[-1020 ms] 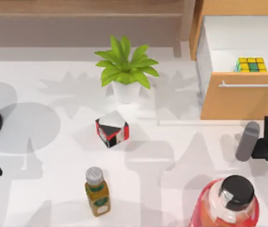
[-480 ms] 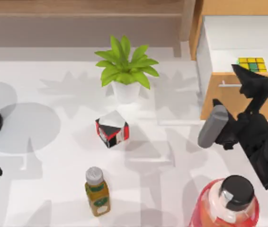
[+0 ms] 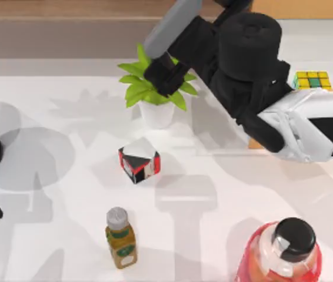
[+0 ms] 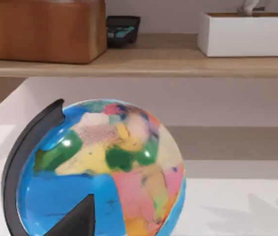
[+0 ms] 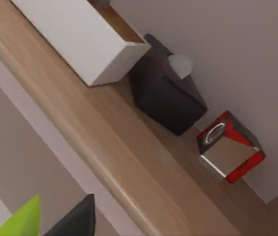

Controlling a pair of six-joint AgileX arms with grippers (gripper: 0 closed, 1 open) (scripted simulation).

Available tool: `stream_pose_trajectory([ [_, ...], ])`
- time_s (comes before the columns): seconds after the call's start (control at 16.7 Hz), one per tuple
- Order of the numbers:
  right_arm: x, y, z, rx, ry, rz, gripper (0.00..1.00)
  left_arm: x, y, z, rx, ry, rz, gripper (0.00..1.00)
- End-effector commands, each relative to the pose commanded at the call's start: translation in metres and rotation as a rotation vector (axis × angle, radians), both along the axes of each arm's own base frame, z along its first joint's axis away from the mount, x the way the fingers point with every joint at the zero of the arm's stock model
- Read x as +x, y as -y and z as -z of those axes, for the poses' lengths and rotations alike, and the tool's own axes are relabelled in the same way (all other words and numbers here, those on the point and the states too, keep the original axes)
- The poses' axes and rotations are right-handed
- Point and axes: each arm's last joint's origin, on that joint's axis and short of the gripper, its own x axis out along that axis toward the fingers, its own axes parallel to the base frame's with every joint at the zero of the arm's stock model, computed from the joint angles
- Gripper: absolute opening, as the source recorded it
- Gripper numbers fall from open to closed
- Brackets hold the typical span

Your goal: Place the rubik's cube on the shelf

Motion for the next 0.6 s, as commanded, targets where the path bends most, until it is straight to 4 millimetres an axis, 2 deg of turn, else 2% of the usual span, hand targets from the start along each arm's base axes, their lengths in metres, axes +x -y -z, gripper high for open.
stream_pose_trajectory([
  [0.18,0.016,-0.041,-0.044,0.105,-0.249,-0.004,1.0,0.0,0.0,0.0,0.0,0.0,0.0,1.0],
  [0.3,0.025,-0.049,-0.064,0.127,-0.438,0.034,1.0,0.0,0.0,0.0,0.0,0.0,0.0,1.0],
  [0.42,0.036,-0.041,-0.074,0.12,-0.634,0.111,1.0,0.0,0.0,0.0,0.0,0.0,0.0,1.0],
  [0.6,0.061,0.002,-0.075,0.112,-0.903,0.298,1.0,0.0,0.0,0.0,0.0,0.0,0.0,1.0],
])
